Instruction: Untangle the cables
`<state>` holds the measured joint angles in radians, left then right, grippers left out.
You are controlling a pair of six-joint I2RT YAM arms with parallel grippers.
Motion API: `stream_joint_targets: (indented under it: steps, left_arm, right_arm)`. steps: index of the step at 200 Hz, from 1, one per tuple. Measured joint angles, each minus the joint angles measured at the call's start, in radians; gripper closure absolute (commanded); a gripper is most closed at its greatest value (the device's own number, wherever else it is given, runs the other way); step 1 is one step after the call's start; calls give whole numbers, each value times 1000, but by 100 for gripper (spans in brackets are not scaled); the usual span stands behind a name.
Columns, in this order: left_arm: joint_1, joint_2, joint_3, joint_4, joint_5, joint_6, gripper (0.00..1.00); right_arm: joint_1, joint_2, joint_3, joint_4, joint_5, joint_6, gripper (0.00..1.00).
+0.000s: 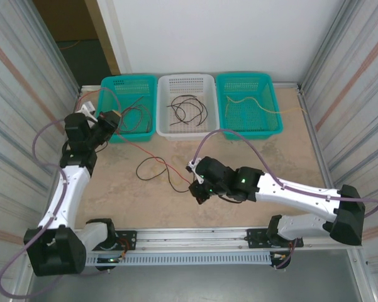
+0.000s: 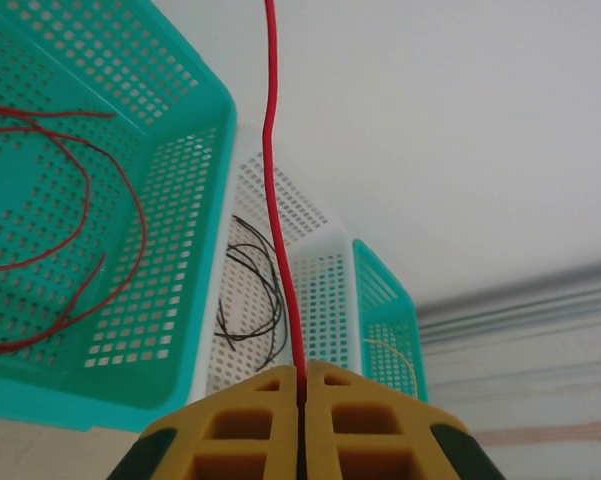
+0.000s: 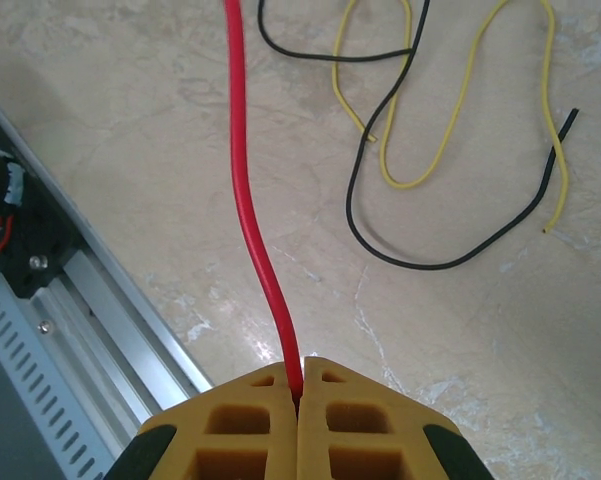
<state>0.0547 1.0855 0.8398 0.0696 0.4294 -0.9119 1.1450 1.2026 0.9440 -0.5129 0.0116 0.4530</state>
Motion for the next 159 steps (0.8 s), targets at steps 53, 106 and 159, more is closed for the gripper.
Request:
stream_joint_targets:
  steps: [53, 106, 159]
  left_arm:
    - [36, 261, 226, 68, 136, -2, 62]
    - [76, 646, 705, -127, 160, 57, 1]
    - [84, 453, 486, -396, -60, 170, 1]
  right_arm:
    - [-33, 21, 121, 34, 17, -13, 100]
    - [-178, 346, 539, 88, -9, 23, 100]
    - [-284, 623, 797, 90, -31, 67, 100]
